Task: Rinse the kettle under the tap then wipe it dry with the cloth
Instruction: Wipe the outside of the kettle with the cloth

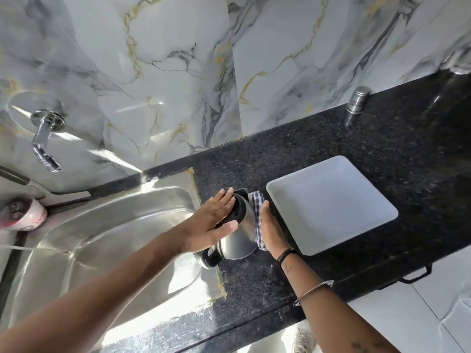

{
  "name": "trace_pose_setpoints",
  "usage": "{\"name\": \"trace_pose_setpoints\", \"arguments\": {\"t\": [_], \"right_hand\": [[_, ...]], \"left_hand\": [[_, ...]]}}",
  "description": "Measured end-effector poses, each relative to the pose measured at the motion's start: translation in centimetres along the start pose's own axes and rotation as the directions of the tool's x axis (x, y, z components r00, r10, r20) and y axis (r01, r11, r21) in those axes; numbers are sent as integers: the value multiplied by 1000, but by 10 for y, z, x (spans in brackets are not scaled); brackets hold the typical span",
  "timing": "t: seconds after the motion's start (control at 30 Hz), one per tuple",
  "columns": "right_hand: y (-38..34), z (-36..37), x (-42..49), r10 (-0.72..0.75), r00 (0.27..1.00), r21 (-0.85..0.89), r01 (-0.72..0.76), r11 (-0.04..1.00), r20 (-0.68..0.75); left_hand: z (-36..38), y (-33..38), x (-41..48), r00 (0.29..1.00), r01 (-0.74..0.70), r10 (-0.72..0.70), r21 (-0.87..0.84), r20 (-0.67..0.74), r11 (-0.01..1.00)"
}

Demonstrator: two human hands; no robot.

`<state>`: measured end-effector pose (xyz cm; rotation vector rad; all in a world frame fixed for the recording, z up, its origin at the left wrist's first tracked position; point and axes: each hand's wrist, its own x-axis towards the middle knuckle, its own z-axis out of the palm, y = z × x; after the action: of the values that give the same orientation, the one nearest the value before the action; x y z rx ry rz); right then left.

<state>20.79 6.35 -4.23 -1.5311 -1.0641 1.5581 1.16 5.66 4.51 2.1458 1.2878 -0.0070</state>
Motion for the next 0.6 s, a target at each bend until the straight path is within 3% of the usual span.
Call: {"name": "trace_pose_setpoints", "arguments": {"t": [0.1,0.23,0.37,0.47,0.6], "right_hand": [[-3,-2,1,44,998,73,-48,996,47],[-17,2,-5,-147,989,132,150,980,-33],[-23,20,-17,-282,959,52,280,958,24],[-28,25,-11,-364,931,-72,362,929,-20],[-54,1,15,-320,947,-271,301,914,-31]], "left_hand": [[-1,1,0,1000,-2,2,-20,0,1000],[0,0,0,1000,-7,7,-34,-17,999],[1,1,0,1000,-20,19,-35,-18,999],[-1,5,-1,1000,-13,13,-18,0,1000],[-6,10,-4,999,12,-11,-12,31,1000]]}}
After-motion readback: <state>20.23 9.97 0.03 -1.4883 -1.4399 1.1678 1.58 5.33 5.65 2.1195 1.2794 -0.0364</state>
